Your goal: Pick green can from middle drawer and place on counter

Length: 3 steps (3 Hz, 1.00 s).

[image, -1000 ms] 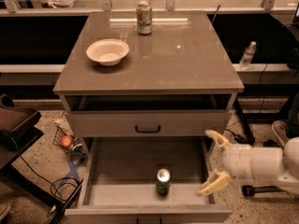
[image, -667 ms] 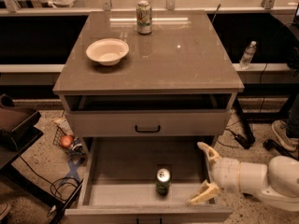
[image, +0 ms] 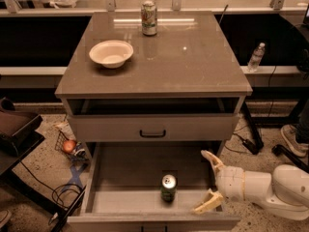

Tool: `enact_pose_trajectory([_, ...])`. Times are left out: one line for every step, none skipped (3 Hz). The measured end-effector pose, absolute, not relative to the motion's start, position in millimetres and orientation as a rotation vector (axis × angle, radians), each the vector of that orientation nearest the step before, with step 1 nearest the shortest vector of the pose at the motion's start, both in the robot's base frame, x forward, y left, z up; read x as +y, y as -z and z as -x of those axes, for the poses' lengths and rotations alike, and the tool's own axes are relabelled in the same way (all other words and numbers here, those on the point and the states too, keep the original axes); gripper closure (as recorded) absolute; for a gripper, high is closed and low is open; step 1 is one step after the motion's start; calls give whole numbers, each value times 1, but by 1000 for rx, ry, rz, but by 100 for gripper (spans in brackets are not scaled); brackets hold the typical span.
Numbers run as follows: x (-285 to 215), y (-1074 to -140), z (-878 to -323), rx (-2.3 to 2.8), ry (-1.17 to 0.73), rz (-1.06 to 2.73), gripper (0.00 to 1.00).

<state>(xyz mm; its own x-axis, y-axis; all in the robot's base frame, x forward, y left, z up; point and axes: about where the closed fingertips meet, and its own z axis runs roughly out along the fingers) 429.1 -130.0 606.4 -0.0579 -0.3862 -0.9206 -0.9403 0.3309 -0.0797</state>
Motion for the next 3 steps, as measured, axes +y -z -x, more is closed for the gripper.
enact_pose_trajectory([-109,-551,-456,1630,-794,1233,0])
enact_pose_trajectory([-92,-494,-481,1620,-854,1247,0])
enact_pose_trajectory([-83,-468,-491,1606,-876,1248,0])
